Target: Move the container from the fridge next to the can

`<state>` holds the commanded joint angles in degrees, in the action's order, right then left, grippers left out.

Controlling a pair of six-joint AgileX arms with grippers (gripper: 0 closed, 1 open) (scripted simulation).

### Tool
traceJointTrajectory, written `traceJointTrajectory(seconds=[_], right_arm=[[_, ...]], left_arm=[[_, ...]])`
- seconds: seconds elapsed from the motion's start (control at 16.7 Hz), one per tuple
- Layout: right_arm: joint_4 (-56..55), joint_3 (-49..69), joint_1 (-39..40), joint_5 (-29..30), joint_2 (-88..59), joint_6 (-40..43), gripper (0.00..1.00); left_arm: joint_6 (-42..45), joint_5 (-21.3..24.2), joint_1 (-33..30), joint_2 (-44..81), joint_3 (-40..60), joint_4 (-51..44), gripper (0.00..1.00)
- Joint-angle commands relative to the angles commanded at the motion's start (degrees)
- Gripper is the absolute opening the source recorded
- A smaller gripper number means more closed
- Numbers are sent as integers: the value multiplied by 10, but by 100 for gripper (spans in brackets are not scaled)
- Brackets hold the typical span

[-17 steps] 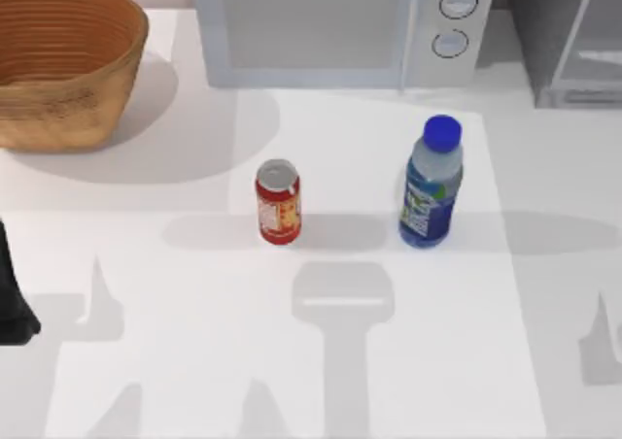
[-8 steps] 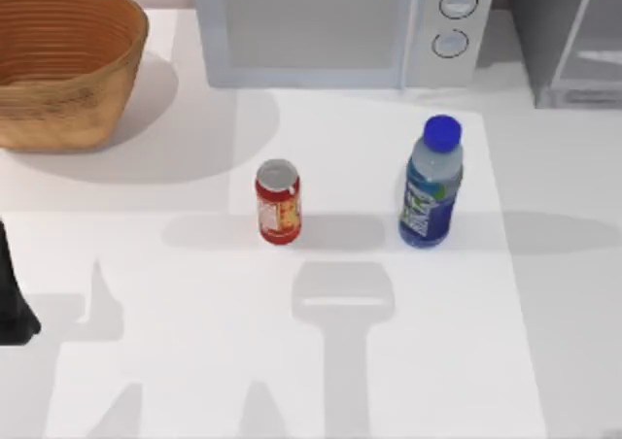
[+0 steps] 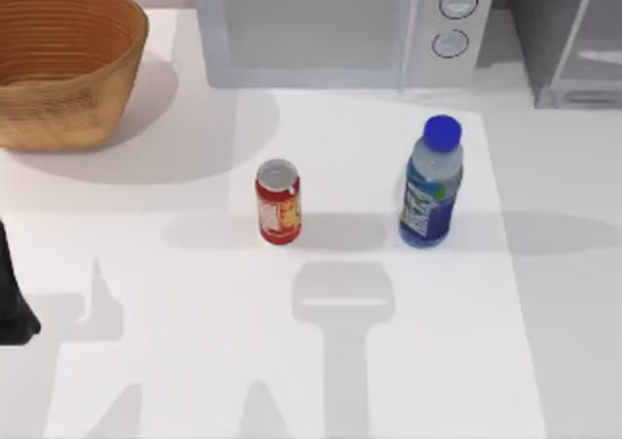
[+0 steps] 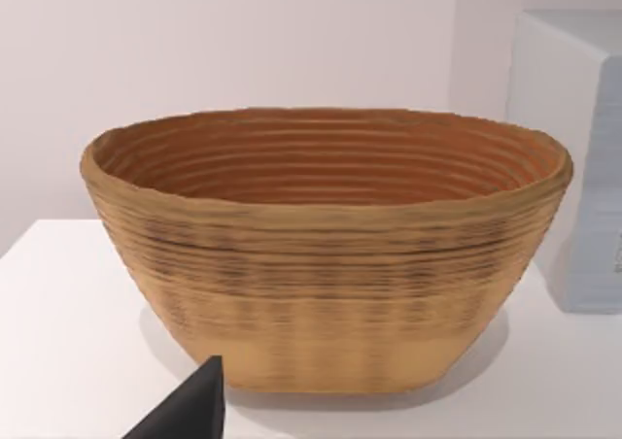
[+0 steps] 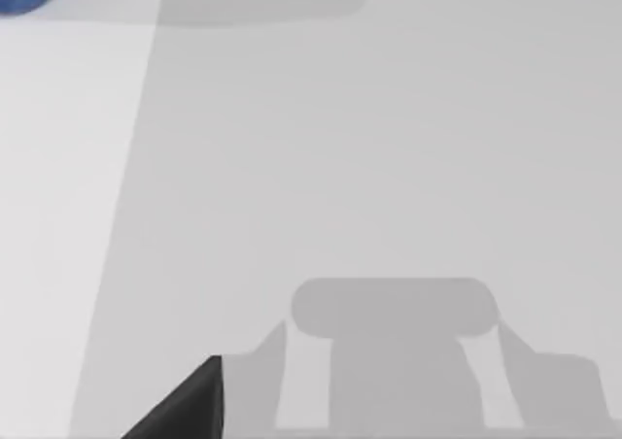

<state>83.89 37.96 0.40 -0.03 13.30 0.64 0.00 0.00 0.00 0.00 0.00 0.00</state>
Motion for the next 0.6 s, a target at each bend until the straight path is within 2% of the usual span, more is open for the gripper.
traceJointTrajectory(seconds=[0.18, 0.3, 0.42, 0.6], right_arm=[[4, 10, -18, -11, -18, 18, 100], [15, 33, -59, -37, -60, 60, 100], [29, 65, -124, -76, -127, 127, 100], [50, 123, -262, -150, -272, 271, 100]], left_arm=[[0, 0, 0, 0, 0, 0, 100], [0, 0, 0, 0, 0, 0, 100], [0, 0, 0, 0, 0, 0, 100], [0, 0, 0, 0, 0, 0, 100]])
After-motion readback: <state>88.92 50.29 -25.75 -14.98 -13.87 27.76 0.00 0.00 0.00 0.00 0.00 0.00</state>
